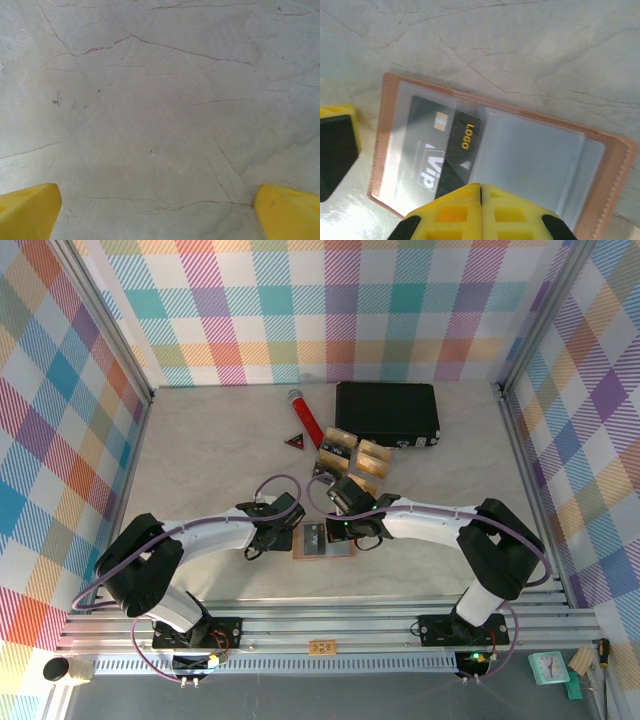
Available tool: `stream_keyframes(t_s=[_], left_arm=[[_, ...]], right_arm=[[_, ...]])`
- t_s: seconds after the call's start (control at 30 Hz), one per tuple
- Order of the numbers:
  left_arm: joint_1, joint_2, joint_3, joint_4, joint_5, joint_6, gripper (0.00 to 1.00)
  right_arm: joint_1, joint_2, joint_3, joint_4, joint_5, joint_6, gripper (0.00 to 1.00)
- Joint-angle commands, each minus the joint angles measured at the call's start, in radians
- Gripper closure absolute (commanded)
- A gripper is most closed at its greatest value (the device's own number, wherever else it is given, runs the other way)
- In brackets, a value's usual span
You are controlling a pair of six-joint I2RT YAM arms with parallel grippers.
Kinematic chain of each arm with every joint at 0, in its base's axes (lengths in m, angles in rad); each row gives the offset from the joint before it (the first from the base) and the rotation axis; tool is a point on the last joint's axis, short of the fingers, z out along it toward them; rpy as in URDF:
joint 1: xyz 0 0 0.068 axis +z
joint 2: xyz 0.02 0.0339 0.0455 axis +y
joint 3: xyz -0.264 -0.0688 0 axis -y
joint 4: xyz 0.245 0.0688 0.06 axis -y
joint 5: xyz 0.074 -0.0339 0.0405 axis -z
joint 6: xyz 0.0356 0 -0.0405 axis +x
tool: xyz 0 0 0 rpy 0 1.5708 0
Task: Put the credit cards into the card holder
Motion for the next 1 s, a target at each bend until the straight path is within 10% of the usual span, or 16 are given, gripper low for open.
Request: stream_keyframes(t_s=[0.0,0.97], left_arm=[[-0.013,0.024,-0.003,0.050,0.028,0.009,0.00],[-0.014,0.092,-0.011,0.127,0.077,0.007,0.00]], right_arm=[[0.001,0.038,0.026,0.041,-0.059,0.020,1.00],[0.031,0.192,0.102,0.104,-0.147,0.065,1.00]])
